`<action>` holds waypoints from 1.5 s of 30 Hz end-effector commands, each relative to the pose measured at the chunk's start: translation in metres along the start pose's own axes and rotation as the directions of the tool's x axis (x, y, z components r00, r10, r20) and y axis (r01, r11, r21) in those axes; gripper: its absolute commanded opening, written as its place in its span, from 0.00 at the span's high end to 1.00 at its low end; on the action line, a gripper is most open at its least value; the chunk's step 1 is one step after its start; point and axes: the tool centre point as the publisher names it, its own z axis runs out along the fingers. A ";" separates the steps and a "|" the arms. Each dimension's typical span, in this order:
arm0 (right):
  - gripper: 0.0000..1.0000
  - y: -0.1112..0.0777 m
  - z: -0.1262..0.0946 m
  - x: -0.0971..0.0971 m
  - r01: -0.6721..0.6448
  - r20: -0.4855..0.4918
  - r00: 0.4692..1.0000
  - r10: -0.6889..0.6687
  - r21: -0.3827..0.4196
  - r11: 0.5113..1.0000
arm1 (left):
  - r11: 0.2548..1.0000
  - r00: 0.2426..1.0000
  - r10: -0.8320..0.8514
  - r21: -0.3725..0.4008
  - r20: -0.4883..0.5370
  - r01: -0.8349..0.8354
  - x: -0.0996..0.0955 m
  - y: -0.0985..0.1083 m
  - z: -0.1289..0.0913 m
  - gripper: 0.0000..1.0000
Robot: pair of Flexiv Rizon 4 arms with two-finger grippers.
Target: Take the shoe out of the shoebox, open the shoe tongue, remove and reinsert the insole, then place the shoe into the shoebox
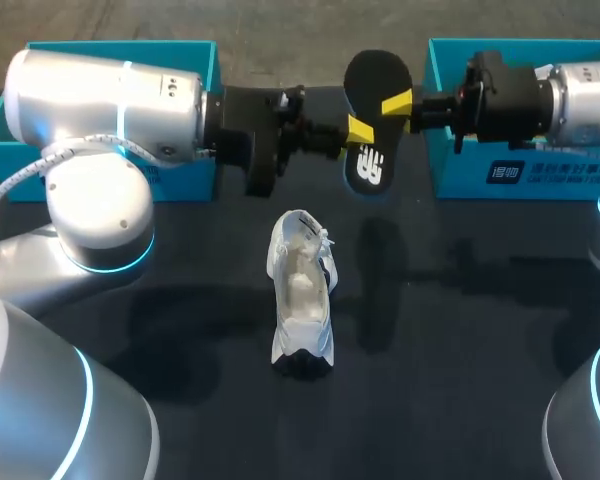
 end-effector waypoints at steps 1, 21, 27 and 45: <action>1.00 -0.003 -0.001 -0.003 -0.003 0.004 1.000 0.003 -0.012 1.000 | 1.000 1.000 -0.007 0.011 -0.022 0.008 -0.001 -0.001 -0.007 0.00; 1.00 -0.002 0.011 -0.035 -0.030 0.129 0.991 0.034 -0.031 0.999 | 0.971 0.844 -0.076 0.153 -0.531 0.184 -0.009 0.011 -0.053 0.00; 1.00 -0.003 0.015 -0.041 -0.029 0.172 0.985 0.034 -0.032 0.999 | 0.961 0.754 -0.046 0.176 -0.656 0.212 -0.012 0.021 -0.059 0.00; 1.00 -0.008 0.029 -0.052 -0.057 0.175 0.983 0.056 -0.004 0.998 | 0.947 0.507 0.208 0.302 -0.836 0.109 -0.018 0.051 -0.053 0.00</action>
